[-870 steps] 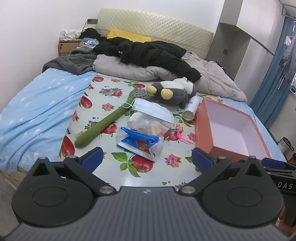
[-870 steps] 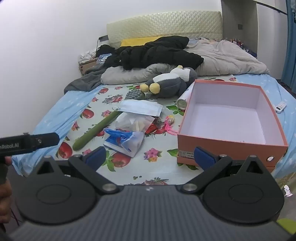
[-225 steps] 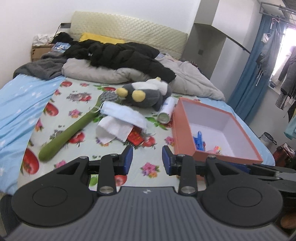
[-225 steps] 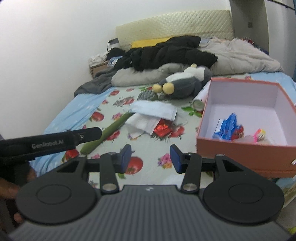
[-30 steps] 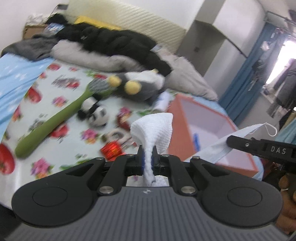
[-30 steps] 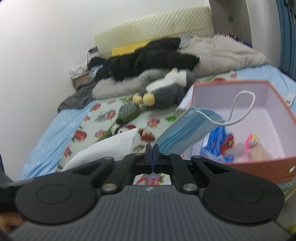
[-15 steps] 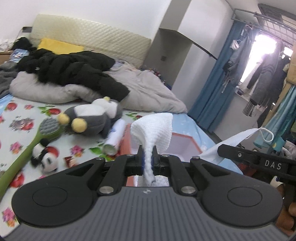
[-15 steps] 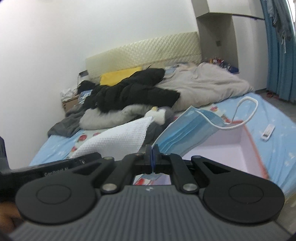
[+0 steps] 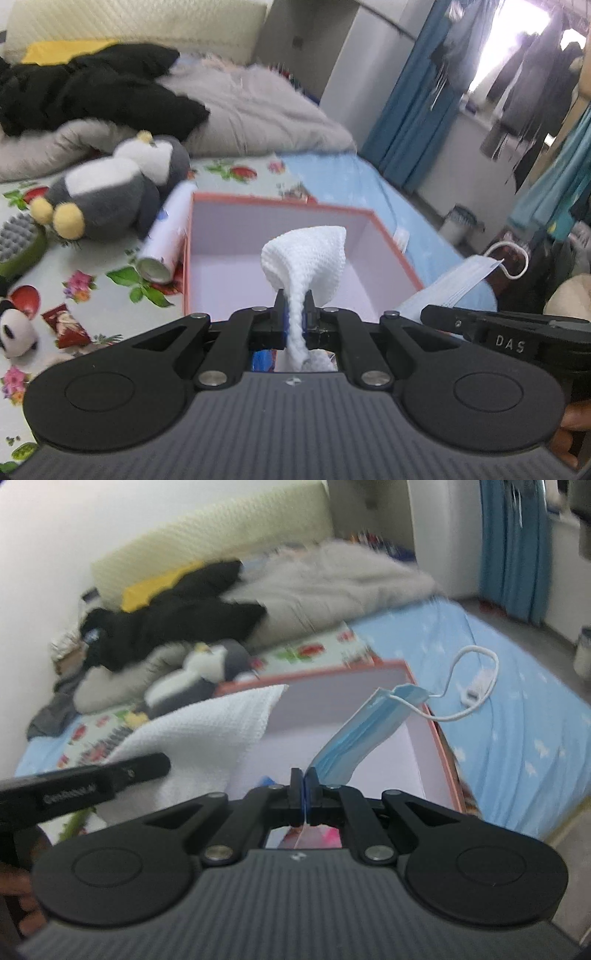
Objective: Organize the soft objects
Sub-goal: 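Carry the towel and mask with both tools over the orange box, then open both tools to drop the towel and mask into the box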
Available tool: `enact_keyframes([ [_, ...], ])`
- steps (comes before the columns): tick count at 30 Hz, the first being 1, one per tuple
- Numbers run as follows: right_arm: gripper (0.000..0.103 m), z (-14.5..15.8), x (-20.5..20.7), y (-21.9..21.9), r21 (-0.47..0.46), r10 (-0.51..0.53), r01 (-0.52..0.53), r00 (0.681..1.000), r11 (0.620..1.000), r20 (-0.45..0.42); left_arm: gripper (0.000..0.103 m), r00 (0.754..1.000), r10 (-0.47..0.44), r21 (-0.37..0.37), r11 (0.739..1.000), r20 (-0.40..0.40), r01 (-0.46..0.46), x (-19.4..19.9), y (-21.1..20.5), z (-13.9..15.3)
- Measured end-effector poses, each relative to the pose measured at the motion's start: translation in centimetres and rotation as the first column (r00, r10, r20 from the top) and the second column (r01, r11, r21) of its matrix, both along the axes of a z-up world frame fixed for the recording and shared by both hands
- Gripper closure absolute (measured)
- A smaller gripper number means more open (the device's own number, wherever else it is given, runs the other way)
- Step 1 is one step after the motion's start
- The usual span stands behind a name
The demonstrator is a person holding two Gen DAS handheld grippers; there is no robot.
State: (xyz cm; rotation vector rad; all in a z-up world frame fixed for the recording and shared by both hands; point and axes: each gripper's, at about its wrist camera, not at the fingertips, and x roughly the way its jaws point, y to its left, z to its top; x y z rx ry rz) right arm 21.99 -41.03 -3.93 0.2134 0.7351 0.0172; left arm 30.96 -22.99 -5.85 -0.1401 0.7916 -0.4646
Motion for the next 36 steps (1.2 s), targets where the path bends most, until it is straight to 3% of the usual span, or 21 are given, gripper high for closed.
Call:
enact_keyframes([
  [10, 0.097, -7.2, 4.5, -2.3, 0.037, -0.049, 0.056, 0.984, 0.998, -0.171, 0.096, 0.99, -0.044, 0.087, 0.995, -0.135, 0.056, 5.5, -2.8, -6.7],
  [19, 0.096, -9.5, 6.1, -3.0, 0.064, -0.062, 0.078, 0.972, 0.995, -0.227, 0.095, 0.985, -0.046, 0.1, 0.993, -0.165, 0.063, 6.5, -3.1, -8.0],
  [20, 0.096, -9.5, 6.1, -3.0, 0.062, -0.064, 0.081, 0.971, 0.995, -0.23, 0.093, 0.985, -0.044, 0.097, 0.993, -0.166, 0.06, 6.4, -3.0, -7.9],
  [21, 0.094, -9.4, 6.2, -3.0, 0.057, -0.069, 0.084, 0.97, 0.995, -0.233, 0.084, 0.985, -0.038, 0.096, 0.994, -0.166, 0.054, 6.3, -2.9, -7.8],
  [22, 0.083, -9.3, 6.2, -2.9, 0.055, -0.071, 0.086, 0.97, 0.995, -0.232, 0.07, 0.986, -0.034, 0.092, 0.994, -0.163, 0.05, 6.2, -2.7, -7.5],
  [23, 0.062, -9.1, 6.2, -2.9, 0.052, -0.074, 0.088, 0.97, 0.995, -0.23, 0.064, 0.987, -0.03, 0.092, 0.995, -0.155, 0.044, 6.0, -2.6, -7.0],
  [24, 0.055, -8.9, 6.1, -2.9, 0.049, -0.08, 0.094, 0.97, 0.994, -0.228, 0.061, 0.99, -0.029, 0.088, 0.995, -0.139, 0.041, 5.6, -2.4, -6.4],
  [36, 0.055, -2.6, 2.5, -1.7, 0.057, -0.102, 0.107, 0.992, 0.993, -0.072, 0.061, 0.999, -0.023, 0.041, 0.999, 0.037, 0.021, 0.0, 0.6, 2.6],
])
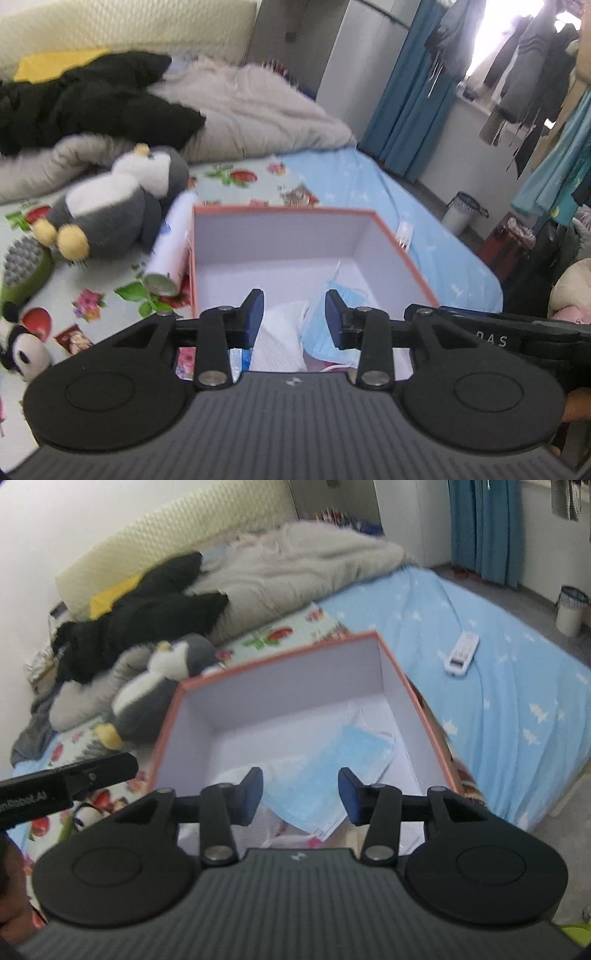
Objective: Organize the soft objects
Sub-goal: 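Open both tools to drop the towel and mask into the box, then withdraw both tools from the box toward the red candy packet and white ring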
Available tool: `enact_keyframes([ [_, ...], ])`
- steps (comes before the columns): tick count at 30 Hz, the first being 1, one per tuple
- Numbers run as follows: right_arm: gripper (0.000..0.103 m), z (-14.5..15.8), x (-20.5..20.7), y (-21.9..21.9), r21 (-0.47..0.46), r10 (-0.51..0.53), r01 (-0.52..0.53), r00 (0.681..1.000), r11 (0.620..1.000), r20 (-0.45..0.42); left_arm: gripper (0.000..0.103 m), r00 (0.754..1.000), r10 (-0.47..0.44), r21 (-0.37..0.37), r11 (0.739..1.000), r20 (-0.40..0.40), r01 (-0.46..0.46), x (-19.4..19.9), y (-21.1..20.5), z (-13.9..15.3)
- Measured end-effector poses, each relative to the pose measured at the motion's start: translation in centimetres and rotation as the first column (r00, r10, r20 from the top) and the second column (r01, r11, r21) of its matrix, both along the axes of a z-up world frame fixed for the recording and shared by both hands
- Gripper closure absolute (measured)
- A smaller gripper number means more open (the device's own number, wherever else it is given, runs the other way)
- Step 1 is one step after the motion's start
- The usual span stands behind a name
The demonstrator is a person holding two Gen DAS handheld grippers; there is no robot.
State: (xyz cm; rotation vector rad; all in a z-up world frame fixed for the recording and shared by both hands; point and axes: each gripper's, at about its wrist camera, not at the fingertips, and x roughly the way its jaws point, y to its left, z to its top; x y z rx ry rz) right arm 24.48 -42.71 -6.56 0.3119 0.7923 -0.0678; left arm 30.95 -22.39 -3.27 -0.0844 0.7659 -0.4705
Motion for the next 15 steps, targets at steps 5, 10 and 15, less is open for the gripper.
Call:
enact_keyframes([
  [5, 0.055, 3.8, -2.9, 1.4, -0.014, 0.023, -0.022, 0.995, 1.0, 0.095, 0.061, 0.999, 0.022, -0.021, 1.0, 0.048, -0.021, -3.5, 2.0, 3.0],
  [10, 0.055, 6.7, -5.9, 3.4, -0.021, 0.056, -0.053, 0.984, 0.998, 0.172, 0.061, 0.995, 0.033, -0.039, 0.999, 0.096, -0.029, -7.4, 4.5, 5.4],
  [15, 0.055, 8.6, -8.8, 5.6, -0.046, 0.085, -0.077, 0.97, 0.996, 0.226, 0.061, 0.989, 0.048, -0.05, 0.998, 0.137, -0.041, -11.5, 7.2, 6.7],
])
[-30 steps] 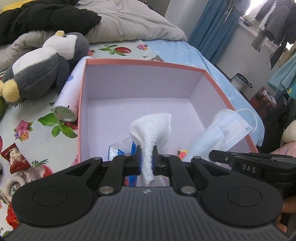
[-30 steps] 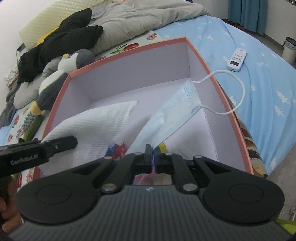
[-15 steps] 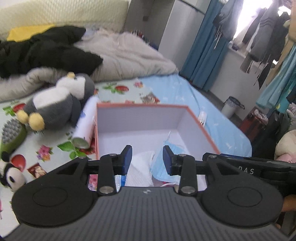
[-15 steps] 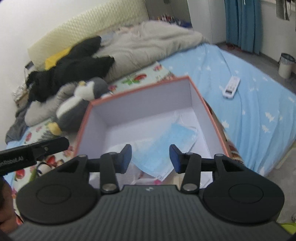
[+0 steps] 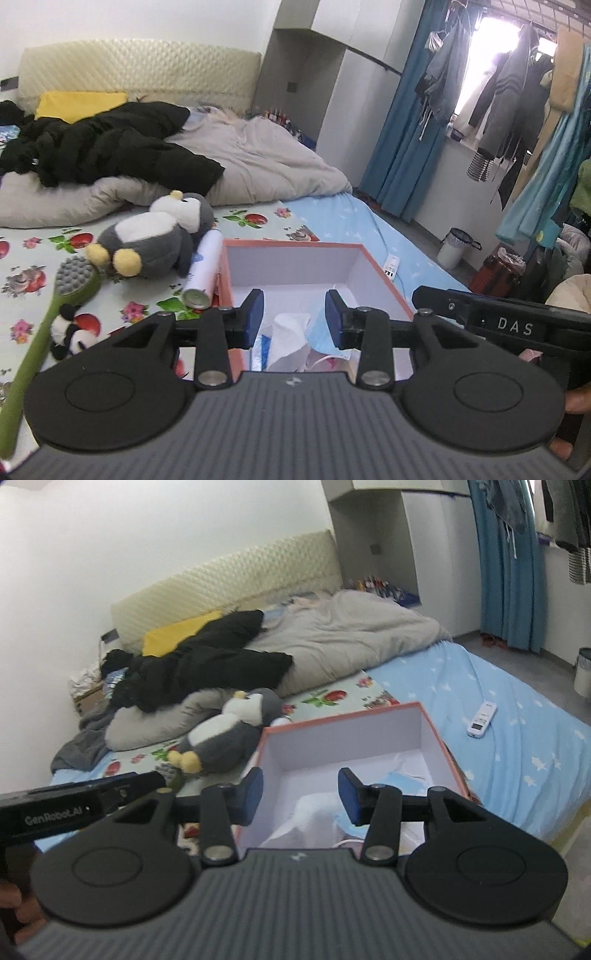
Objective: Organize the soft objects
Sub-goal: 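Withdraw both tools from the box toward the red candy packet and white ring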
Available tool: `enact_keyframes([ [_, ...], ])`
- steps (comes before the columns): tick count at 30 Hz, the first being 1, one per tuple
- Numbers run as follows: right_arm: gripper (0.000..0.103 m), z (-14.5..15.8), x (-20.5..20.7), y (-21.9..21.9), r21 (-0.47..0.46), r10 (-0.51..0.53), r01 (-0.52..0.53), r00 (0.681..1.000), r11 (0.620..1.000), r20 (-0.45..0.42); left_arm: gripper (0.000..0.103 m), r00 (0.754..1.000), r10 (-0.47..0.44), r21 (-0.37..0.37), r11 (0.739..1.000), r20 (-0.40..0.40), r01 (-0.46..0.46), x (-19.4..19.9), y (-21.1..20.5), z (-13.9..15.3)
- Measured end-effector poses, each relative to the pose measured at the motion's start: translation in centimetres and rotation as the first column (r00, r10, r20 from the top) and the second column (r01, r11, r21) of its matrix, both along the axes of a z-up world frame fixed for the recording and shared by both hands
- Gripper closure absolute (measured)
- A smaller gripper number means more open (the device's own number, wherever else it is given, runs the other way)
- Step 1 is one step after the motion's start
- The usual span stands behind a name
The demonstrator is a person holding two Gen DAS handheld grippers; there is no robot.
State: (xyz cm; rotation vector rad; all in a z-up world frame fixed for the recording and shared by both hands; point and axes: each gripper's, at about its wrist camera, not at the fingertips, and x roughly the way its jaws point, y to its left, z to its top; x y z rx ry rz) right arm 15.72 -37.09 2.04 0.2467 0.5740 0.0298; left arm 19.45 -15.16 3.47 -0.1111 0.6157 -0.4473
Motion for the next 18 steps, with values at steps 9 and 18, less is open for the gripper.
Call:
enact_keyframes([
  [9, 0.055, -0.1, -3.8, 4.8, -0.017, 0.085, -0.085, 0.996, 0.996, 0.025, 0.061, 0.997, 0.078, -0.01, 0.997, -0.001, -0.078, -5.7, 5.6, -0.9],
  [18, 0.055, -2.0, -5.2, 8.3, -0.018, 0.174, -0.174, 0.985, 0.985, 0.012, 0.061, 0.986, 0.161, -0.008, 0.987, -0.041, -0.161, -8.7, 9.8, -3.6],
])
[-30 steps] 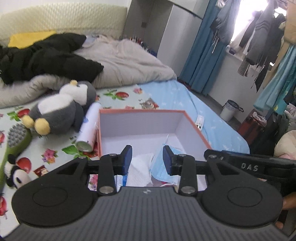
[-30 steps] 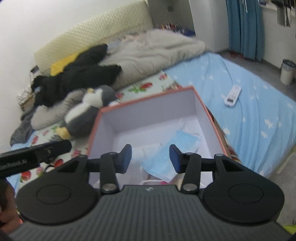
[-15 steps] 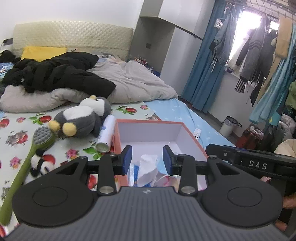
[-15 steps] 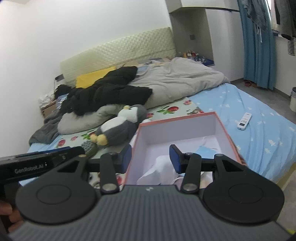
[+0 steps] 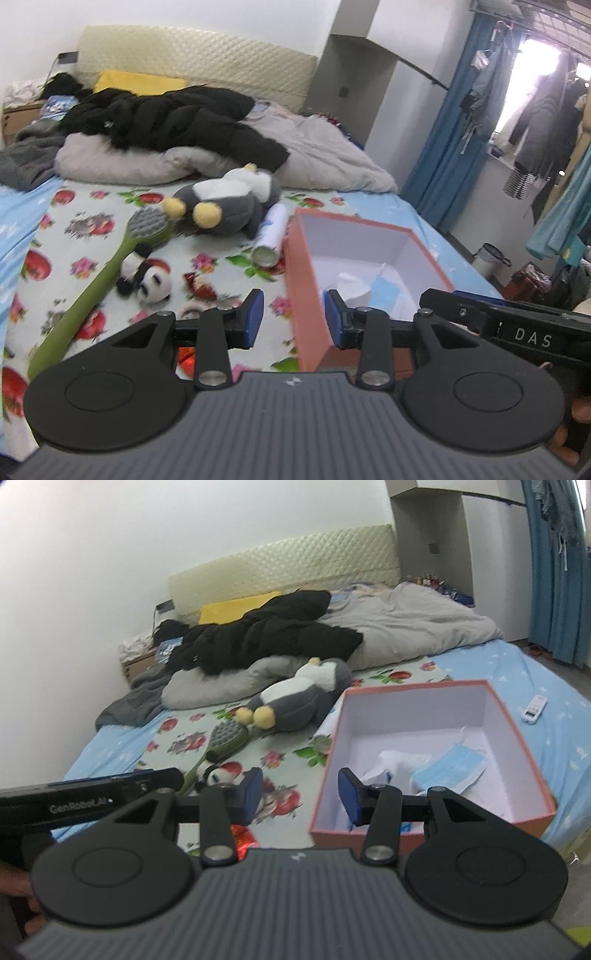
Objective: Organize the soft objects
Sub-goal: 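Withdraw both tools from the box toward the red candy packet and white ring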
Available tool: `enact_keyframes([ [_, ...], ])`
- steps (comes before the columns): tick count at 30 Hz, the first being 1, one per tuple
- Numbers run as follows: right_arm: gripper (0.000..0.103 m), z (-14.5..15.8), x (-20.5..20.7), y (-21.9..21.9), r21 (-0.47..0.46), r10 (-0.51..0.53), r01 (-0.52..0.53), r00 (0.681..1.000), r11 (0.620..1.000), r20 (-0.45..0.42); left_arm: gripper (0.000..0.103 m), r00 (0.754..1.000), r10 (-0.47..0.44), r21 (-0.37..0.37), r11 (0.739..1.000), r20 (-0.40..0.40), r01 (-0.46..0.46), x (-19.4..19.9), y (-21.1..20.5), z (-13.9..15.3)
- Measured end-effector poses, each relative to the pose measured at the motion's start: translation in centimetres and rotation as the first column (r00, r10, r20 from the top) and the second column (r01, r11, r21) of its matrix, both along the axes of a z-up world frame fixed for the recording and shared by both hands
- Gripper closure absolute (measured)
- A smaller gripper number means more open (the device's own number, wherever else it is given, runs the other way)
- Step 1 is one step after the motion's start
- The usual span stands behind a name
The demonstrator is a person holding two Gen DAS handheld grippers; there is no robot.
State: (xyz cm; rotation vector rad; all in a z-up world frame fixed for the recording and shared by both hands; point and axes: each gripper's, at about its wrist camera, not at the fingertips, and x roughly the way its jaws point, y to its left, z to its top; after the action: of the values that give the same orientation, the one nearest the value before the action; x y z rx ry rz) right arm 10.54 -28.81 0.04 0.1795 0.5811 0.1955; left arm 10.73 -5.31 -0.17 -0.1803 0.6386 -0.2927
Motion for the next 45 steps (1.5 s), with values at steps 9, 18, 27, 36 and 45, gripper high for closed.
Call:
enact_keyframes([
  [9, 0.055, -2.5, -1.0, 3.0, 0.004, 0.073, -0.073, 0.997, 0.997, -0.034, 0.061, 0.995, 0.087, 0.011, 0.996, -0.051, -0.087, -2.6, 2.7, -3.6],
  [18, 0.055, -5.4, -2.1, 5.2, 0.016, 0.146, -0.145, 0.986, 0.989, -0.085, 0.061, 0.985, 0.155, 0.028, 0.988, -0.078, -0.154, -4.4, 4.0, -6.9],
  [27, 0.055, -7.8, -1.7, 5.9, 0.034, 0.169, -0.165, 0.975, 0.986, -0.145, 0.061, 0.973, 0.18, 0.035, 0.984, -0.144, -0.176, -2.9, 4.9, -10.2],
  [36, 0.055, -9.5, 2.5, 7.5, 0.026, 0.204, -0.203, 0.964, 0.979, -0.17, 0.058, 0.958, 0.199, 0.027, 0.98, -0.206, -0.198, 2.1, 6.2, -13.7],
  [45, 0.057, -11.8, 8.9, 9.8, 0.019, 0.237, -0.238, 0.95, 0.971, -0.204, 0.053, 0.946, 0.21, 0.01, 0.977, -0.245, -0.215, 7.7, 6.9, -17.2],
])
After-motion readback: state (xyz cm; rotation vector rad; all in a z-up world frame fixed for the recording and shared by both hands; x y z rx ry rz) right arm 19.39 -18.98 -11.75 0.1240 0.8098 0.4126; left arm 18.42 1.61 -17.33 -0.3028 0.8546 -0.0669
